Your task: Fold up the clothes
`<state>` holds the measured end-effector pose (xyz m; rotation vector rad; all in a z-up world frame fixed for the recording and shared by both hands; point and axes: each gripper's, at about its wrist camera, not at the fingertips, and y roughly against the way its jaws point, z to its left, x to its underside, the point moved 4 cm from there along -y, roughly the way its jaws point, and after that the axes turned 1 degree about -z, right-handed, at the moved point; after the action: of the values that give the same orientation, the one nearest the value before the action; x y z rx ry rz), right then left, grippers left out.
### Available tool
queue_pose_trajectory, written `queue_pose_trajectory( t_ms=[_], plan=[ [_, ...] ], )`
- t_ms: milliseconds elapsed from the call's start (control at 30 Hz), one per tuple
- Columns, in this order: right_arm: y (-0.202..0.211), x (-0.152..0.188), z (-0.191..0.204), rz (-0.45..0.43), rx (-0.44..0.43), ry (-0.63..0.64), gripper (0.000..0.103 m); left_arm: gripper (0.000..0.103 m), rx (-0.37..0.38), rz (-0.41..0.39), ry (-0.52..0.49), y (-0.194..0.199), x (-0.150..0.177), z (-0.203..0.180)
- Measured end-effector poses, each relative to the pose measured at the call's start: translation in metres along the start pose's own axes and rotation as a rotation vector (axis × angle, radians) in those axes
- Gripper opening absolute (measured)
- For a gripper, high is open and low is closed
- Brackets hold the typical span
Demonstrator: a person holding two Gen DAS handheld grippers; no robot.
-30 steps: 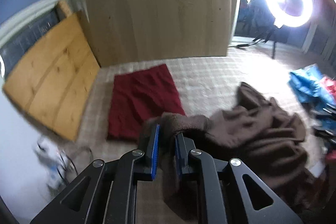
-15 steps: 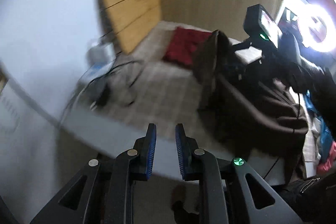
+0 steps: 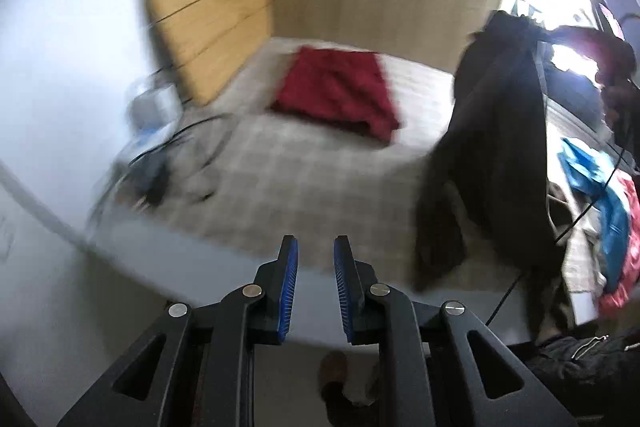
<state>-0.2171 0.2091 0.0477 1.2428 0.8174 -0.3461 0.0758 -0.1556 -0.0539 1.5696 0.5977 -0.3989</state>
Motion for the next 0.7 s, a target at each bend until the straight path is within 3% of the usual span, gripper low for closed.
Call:
queue_pose_trajectory(
  t_ms=[33, 67, 133, 167, 300, 333, 367, 400, 467, 533, 600, 667, 700],
  plan=[
    [0.015, 0.012, -0.040, 0.014, 0.115, -0.050, 0.009, 0.020, 0.033, 0.000, -0.028, -0.006, -0.007, -0.014],
    [0.030, 0.037, -0.088, 0.053, 0.284, -0.086, 0.009, 0.021, 0.067, 0.001, -0.058, -0.013, -0.013, -0.028],
    [0.044, 0.084, -0.147, 0.191, 0.484, -0.124, 0.013, 0.023, 0.138, 0.015, -0.119, -0.028, -0.022, -0.060],
    [0.052, 0.117, -0.174, 0.303, 0.542, -0.172, 0.014, 0.023, 0.176, 0.031, -0.151, -0.038, -0.025, -0.079],
    [0.083, 0.193, -0.205, 0.406, 0.375, -0.358, 0.018, 0.025, 0.316, 0.110, -0.271, -0.074, -0.025, -0.155],
    [0.089, 0.196, -0.200, 0.385, 0.341, -0.347, 0.019, 0.028, 0.344, 0.130, -0.305, -0.084, -0.025, -0.175],
    [0.094, 0.197, -0.194, 0.360, 0.307, -0.332, 0.030, 0.032, 0.366, 0.146, -0.333, -0.092, -0.024, -0.192],
    [0.096, 0.193, -0.189, 0.333, 0.269, -0.306, 0.053, 0.041, 0.384, 0.160, -0.351, -0.102, -0.024, -0.206],
    [0.095, 0.177, -0.182, 0.267, 0.202, -0.227, 0.072, 0.048, 0.432, 0.201, -0.378, -0.123, -0.024, -0.235],
    [0.082, 0.159, -0.178, 0.217, 0.166, -0.113, 0.072, 0.049, 0.472, 0.245, -0.394, -0.146, -0.021, -0.261],
    [0.058, 0.154, -0.179, 0.239, 0.145, -0.009, 0.073, 0.048, 0.487, 0.287, -0.386, -0.168, -0.017, -0.285],
    [0.024, 0.163, -0.185, 0.343, 0.139, 0.065, 0.073, 0.035, 0.523, 0.326, -0.336, -0.185, -0.013, -0.299],
    [0.010, 0.170, -0.188, 0.379, 0.152, 0.092, 0.073, 0.003, 0.547, 0.341, -0.299, -0.189, -0.012, -0.303]
  ],
)
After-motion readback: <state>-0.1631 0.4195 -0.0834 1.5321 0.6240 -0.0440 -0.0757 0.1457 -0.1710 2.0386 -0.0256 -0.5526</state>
